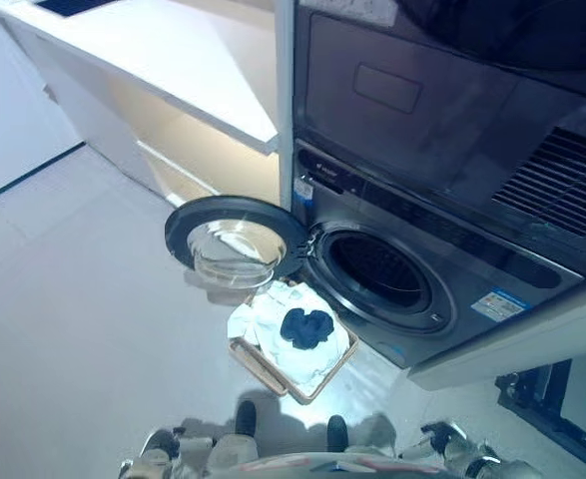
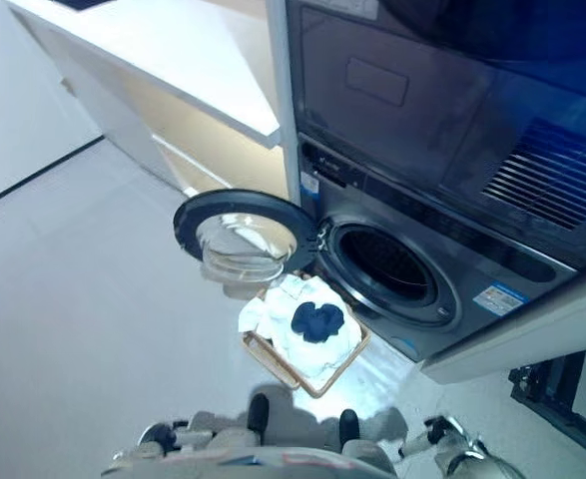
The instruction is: Put the clothes in the basket into the washing machine.
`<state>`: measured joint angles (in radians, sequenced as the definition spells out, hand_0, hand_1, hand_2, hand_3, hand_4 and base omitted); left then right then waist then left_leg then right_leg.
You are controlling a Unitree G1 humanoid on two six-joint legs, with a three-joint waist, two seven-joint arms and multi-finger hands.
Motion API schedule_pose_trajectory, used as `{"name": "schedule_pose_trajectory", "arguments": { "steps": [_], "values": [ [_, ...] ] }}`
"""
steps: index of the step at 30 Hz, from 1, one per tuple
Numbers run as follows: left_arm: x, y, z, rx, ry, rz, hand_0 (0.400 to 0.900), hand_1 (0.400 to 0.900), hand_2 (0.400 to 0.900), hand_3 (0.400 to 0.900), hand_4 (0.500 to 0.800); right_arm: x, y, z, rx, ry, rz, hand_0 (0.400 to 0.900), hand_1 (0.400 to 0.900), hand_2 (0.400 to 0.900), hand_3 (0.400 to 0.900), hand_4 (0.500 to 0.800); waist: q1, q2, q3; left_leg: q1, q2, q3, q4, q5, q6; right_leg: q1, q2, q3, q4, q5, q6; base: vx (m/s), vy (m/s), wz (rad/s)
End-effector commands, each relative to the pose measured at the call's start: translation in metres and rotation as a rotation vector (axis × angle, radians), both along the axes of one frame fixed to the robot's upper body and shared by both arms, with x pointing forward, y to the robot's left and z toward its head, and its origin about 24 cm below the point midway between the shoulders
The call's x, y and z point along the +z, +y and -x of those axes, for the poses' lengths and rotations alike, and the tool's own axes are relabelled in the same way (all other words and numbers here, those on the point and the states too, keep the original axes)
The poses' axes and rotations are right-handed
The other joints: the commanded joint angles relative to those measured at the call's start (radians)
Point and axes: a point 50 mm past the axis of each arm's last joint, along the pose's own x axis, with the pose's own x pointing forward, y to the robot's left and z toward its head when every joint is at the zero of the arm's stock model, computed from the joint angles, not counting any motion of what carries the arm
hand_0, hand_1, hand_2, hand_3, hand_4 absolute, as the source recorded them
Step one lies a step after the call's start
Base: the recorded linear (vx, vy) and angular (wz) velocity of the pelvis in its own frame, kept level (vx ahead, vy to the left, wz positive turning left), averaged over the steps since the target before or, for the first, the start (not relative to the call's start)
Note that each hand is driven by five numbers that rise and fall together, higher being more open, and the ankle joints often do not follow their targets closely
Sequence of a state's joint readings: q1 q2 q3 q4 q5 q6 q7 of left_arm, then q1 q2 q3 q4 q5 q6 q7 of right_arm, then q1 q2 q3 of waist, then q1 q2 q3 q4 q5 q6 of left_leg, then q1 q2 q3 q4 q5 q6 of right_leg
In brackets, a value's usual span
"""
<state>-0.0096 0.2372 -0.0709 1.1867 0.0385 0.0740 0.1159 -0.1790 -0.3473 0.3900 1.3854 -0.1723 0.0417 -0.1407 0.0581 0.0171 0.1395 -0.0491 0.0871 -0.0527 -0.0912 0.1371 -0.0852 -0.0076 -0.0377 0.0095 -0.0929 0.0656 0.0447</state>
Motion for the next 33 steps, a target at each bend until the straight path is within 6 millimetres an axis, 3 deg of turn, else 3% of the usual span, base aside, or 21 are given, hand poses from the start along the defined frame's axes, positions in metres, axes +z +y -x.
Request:
{"name": "schedule_pose_trajectory", "arguments": {
  "steps": [1,6,13,18,21,22,23,24,25,33],
  "values": [
    [0.01,0.013,-0.023,0.019,-0.084,-0.049,0.9,0.9,0.9,0.9,0.8,0.038,-0.019,-0.068,0.244,-0.135,0.165,0.9,0.9,0.9,0.9,0.8,0.02,0.018,0.076,0.012,-0.036,-0.002,0.004,-0.079,0.066,0.052,0.025,-0.015,0.006,0.025,-0.034,-0.03,-0.005,0.19],
    [0.014,0.012,-0.029,0.039,-0.135,-0.042,0.9,0.9,0.9,0.9,0.8,0.068,-0.004,-0.123,0.482,-0.239,0.226,0.9,0.9,0.9,0.9,0.8,0.036,0.014,0.147,-0.011,-0.029,0.018,0.004,-0.066,0.068,0.038,0.024,-0.025,0.016,0.033,-0.028,-0.03,-0.008,0.13],
    [0.015,0.003,-0.035,0.068,-0.167,-0.028,0.9,0.9,0.9,0.9,0.8,0.106,0.013,-0.169,0.607,-0.397,0.287,0.9,0.9,0.9,0.9,0.8,0.05,0.028,0.276,-0.046,-0.02,0.034,0.004,-0.051,0.061,-0.007,0.026,-0.042,0.063,0.025,-0.014,-0.04,0.02,0.07],
    [0.02,0.001,-0.048,0.079,-0.228,-0.022,0.9,0.9,0.9,0.9,0.8,0.159,0.037,-0.218,0.705,-0.59,0.341,0.9,0.9,0.9,0.9,0.8,0.054,0.054,0.38,-0.1,-0.016,0.047,0.064,-0.038,0.044,-0.064,0.02,-0.052,0.125,0.028,0.007,-0.07,0.049,0.06],
    [0.024,0.005,-0.052,0.088,-0.246,-0.037,0.9,0.9,0.9,0.9,0.8,0.193,0.047,-0.24,0.75,-0.687,0.395,0.9,0.9,0.9,0.9,0.8,0.055,0.061,0.38,-0.168,-0.007,0.056,0.104,-0.041,0.031,-0.132,0.012,-0.061,0.153,0.034,0.02,-0.01,0.041,0.14],
    [0.026,0.015,-0.052,0.038,-0.236,-0.097,0.9,0.9,0.9,0.9,0.8,0.321,0.089,-0.296,0.82,-0.947,0.569,0.9,0.9,0.9,0.9,0.8,0.086,0.067,0.38,-0.181,-0.011,0.05,0.114,-0.043,0.027,-0.137,0.007,-0.065,0.158,0.036,0.02,-0.01,0.037,0.06],
    [0.031,0.012,-0.06,0.095,-0.284,-0.059,0.9,0.9,0.9,0.9,0.8,0.289,0.085,-0.284,0.874,-0.895,0.53,0.9,0.9,0.9,0.9,0.8,0.08,0.067,0.38,-0.209,-0.003,0.053,0.129,-0.041,0.022,-0.17,0.011,-0.063,0.183,0.039,0.028,-0.01,0.042,-0.01],
    [0.032,0.012,-0.06,0.107,-0.298,-0.052,0.9,0.9,0.9,0.9,0.8,0.278,0.067,-0.278,0.824,-0.879,0.515,0.9,0.9,0.9,0.9,0.8,0.073,0.068,0.38,-0.226,0.005,0.06,0.136,-0.043,0.019,-0.193,0.009,-0.066,0.198,0.04,0.034,-0.01,0.08,-0.16],
    [0.029,0.013,-0.055,0.122,-0.279,-0.06,0.9,0.9,0.9,0.9,0.8,0.277,0.057,-0.277,0.78,-0.882,0.518,0.9,0.9,0.9,0.9,0.8,0.068,0.076,0.38,-0.243,0.008,0.064,0.146,-0.044,0.018,-0.213,0.008,-0.061,0.213,0.041,0.039,-0.03,0.073,-0.1],
    [0.031,0.004,-0.067,0.138,-0.311,-0.045,0.9,0.9,0.9,0.9,0.8,0.29,0.074,-0.288,0.782,-0.916,0.566,0.9,0.9,0.9,0.9,0.8,0.071,0.132,0.38,-0.366,0.007,0.052,0.198,-0.041,0.009,-0.325,-0.013,-0.057,0.273,0.043,0.057,-0.02,0.066,0.05]
  ]
}}
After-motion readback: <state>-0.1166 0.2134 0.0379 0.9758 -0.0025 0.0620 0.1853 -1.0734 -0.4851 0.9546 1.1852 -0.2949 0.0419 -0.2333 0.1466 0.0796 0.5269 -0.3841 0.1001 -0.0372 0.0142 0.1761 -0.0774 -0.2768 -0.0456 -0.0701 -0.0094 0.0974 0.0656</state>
